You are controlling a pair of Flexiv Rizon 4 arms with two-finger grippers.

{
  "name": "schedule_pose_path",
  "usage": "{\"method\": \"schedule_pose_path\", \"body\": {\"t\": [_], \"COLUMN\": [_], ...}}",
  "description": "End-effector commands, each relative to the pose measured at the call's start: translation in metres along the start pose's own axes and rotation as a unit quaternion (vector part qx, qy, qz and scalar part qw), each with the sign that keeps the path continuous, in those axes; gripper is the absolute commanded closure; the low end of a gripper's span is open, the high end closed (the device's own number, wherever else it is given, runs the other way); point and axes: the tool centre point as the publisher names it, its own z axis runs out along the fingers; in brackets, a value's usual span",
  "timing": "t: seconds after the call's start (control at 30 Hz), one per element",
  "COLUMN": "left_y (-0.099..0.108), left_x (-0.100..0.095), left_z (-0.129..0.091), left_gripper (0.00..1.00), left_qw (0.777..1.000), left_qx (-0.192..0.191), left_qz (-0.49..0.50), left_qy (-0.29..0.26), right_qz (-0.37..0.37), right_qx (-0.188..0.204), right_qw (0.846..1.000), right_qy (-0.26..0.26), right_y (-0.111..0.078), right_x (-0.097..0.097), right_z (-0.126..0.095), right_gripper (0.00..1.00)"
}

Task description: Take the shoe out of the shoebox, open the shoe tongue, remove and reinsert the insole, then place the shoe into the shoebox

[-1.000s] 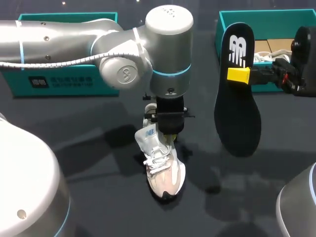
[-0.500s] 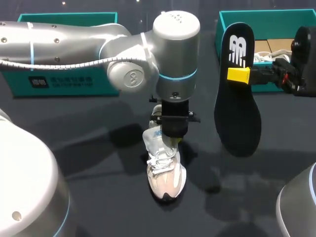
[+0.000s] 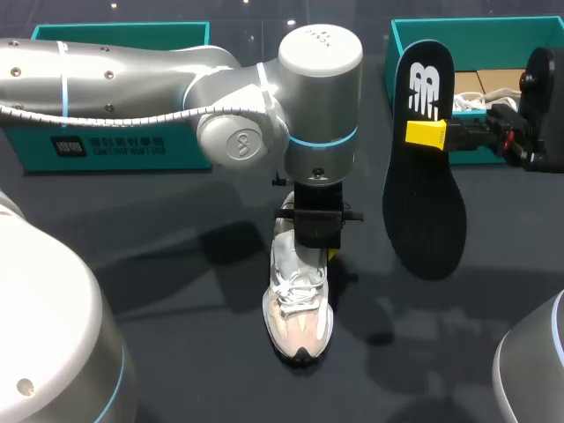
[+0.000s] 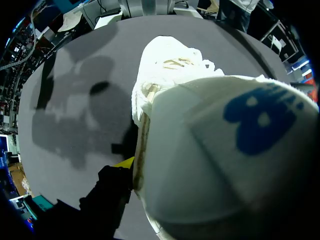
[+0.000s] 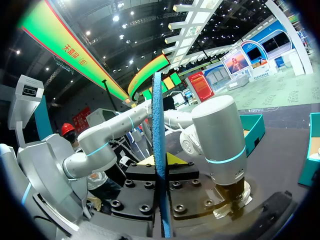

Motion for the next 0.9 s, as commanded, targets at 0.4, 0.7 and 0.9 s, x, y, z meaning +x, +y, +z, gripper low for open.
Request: {"method": "schedule_pose_path", "body": {"t": [0.4, 0.7, 0.9], "left_y": [0.015, 0.018, 0.018], "left_x": [0.03, 0.036, 0.036], "left_z": [-0.089, -0.152, -0.152], "left_gripper": [0.0, 0.0, 0.0], "left_qw": [0.974, 0.931, 0.931], "left_qx": [-0.041, -0.073, -0.073], "left_qz": [-0.012, 0.013, 0.013], "left_qy": [-0.223, -0.358, -0.358], "right_qz": [0.0, 0.0, 0.0], "right_qx": [-0.003, -0.003, -0.003], "right_qw": [1.0, 1.0, 1.0], "right_qy": [-0.004, -0.004, -0.004], "right_y": [-0.003, -0.003, -0.003], "right_x": [0.004, 0.004, 0.004], "right_z": [-0.001, -0.001, -0.001], "right_gripper": [1.0, 1.0, 1.0]}}
